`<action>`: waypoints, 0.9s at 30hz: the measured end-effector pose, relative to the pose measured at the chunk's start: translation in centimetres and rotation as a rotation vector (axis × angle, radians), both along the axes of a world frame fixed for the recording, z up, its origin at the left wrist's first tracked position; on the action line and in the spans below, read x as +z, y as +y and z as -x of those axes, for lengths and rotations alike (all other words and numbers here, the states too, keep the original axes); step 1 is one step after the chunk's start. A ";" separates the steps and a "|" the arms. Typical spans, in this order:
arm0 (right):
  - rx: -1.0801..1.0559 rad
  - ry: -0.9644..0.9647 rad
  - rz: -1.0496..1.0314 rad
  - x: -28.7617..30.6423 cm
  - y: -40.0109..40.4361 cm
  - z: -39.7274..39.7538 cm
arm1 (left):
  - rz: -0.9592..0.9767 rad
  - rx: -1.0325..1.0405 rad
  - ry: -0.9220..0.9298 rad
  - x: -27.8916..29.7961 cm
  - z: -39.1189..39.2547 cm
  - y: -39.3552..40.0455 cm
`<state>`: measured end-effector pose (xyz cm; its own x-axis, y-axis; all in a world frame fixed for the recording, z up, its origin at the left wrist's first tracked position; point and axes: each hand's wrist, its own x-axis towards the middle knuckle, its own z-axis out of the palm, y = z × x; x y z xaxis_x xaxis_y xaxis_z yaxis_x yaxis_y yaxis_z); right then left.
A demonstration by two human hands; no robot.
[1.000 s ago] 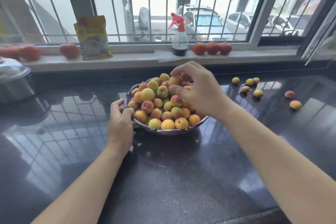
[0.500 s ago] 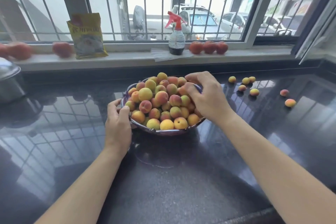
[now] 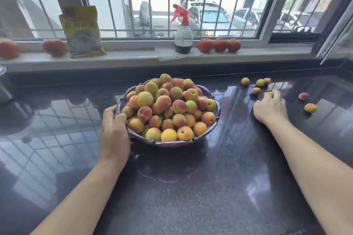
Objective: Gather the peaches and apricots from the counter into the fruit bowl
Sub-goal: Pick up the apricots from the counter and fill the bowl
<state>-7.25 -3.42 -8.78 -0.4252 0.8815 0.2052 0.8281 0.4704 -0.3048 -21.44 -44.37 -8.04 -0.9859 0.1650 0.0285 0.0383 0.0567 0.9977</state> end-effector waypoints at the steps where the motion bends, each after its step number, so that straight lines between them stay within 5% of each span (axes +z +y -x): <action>1: -0.012 0.025 -0.032 0.1 -0.2 -0.2 | 0.002 -0.004 0.003 0.1 -0.1 0.0; 17: 0.081 0.094 -0.102 0.1 -0.9 -0.8 | 0.015 0.009 0.053 1.0 -1.1 0.0; 20: 0.248 0.210 -0.025 1.4 -4.3 -0.6 | 0.014 0.007 0.063 1.3 -1.3 -0.1; 24: 0.596 0.593 0.016 6.0 -14.1 0.1 | 0.043 0.008 0.075 1.1 -1.0 -0.2; 27: 0.879 0.588 -0.142 8.5 -21.9 -0.7 | 0.070 0.006 0.078 0.8 -0.7 -0.3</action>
<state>-6.56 -25.34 -0.27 -0.7014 0.2653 0.6616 -0.0786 0.8937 -0.4417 -20.73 -44.72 -7.22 -0.9821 0.1635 0.0936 0.1150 0.1268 0.9852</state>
